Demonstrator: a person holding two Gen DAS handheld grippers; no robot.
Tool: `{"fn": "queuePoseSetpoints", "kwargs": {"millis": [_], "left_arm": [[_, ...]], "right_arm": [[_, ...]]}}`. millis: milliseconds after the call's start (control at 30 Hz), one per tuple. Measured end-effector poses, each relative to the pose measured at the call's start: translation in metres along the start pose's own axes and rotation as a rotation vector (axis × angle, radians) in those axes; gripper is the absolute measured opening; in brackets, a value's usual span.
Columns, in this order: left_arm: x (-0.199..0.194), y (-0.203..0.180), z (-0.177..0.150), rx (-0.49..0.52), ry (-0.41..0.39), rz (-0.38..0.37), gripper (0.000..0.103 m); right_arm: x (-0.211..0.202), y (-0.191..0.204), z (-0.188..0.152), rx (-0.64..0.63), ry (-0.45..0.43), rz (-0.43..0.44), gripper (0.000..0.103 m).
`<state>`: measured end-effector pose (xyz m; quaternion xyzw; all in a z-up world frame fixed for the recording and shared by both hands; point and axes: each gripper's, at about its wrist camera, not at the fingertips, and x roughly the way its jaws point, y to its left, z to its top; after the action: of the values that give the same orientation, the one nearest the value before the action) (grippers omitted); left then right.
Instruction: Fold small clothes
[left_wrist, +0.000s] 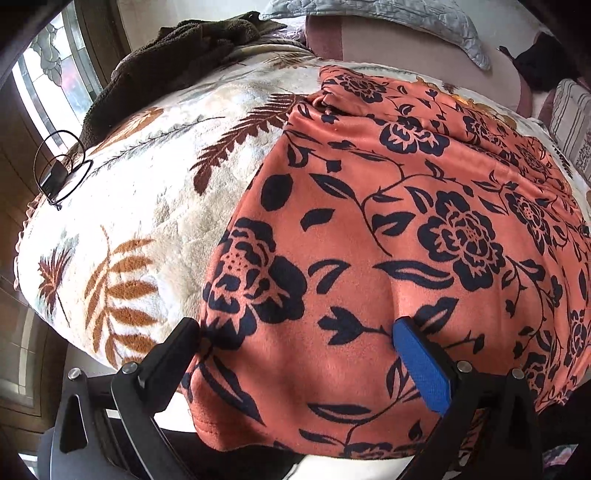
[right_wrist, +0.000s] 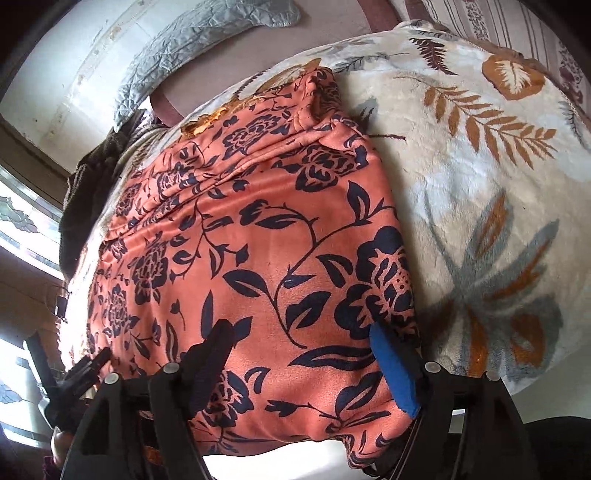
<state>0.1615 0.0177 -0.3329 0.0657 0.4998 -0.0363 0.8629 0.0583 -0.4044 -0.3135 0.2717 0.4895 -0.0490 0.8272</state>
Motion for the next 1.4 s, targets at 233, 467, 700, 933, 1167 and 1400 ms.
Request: {"fn": "queuePoseSetpoints", "kwargs": {"millis": [233,467,700,933,1167,1400], "left_arm": [[-0.007,0.003,-0.029,-0.003,0.068,-0.016,0.103],[-0.029,0.028,-0.026,-0.033,0.078,0.010,0.103],[-0.040,0.076,-0.030,-0.104,0.071,0.012,0.103],[-0.035,0.090,-0.041,-0.119,0.095,-0.021,0.103],[-0.022,0.090,-0.049,-0.129,0.118,-0.075,0.103],[-0.017,0.079,-0.048,-0.073,0.094,-0.142,0.068]], "right_arm": [[-0.019,-0.024,-0.011,0.065,-0.045,0.064,0.079],[-0.033,-0.044,-0.028,0.106,-0.066,0.070,0.078],[-0.037,-0.075,-0.031,0.219,-0.051,0.128,0.078],[-0.034,-0.069,-0.034,0.195,-0.024,0.152,0.078],[-0.025,-0.065,-0.036,0.180,0.010,0.117,0.078],[-0.006,-0.056,-0.043,0.149,0.072,0.036,0.074]]}}
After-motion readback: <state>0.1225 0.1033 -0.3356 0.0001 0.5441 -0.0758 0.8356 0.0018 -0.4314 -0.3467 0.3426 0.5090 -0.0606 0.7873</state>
